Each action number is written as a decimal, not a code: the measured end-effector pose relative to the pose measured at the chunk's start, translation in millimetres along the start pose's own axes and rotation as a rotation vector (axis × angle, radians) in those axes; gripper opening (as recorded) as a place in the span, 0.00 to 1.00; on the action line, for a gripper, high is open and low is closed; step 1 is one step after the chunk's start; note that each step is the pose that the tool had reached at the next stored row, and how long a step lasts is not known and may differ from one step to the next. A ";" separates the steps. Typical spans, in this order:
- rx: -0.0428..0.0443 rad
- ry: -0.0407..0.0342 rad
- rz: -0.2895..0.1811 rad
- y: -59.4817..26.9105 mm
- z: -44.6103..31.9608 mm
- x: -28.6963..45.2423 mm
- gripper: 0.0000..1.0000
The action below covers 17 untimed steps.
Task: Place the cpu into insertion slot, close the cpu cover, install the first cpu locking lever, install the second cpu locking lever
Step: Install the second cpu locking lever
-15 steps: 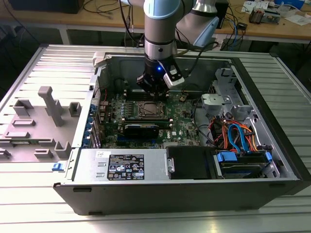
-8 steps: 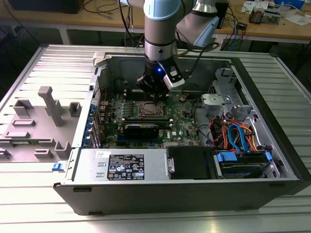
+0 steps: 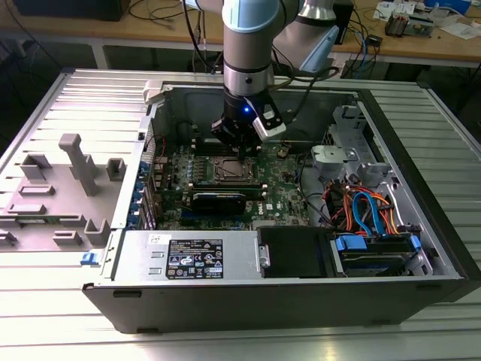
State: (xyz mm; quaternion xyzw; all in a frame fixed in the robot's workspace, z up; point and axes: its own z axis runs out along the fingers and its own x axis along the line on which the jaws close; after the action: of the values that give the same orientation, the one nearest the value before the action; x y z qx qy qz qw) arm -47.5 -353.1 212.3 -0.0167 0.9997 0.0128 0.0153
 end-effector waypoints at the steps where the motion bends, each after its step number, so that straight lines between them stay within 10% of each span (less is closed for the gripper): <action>1: 0.0000 0.0000 0.000 0.0 0.0 0.0 0.11; 17: 0.0000 0.0000 0.000 -3.3 -6.9 -0.1 0.11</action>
State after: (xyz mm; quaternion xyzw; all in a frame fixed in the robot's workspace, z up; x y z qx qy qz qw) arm -47.5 -356.6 219.1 -0.0168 0.9997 0.0128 0.0152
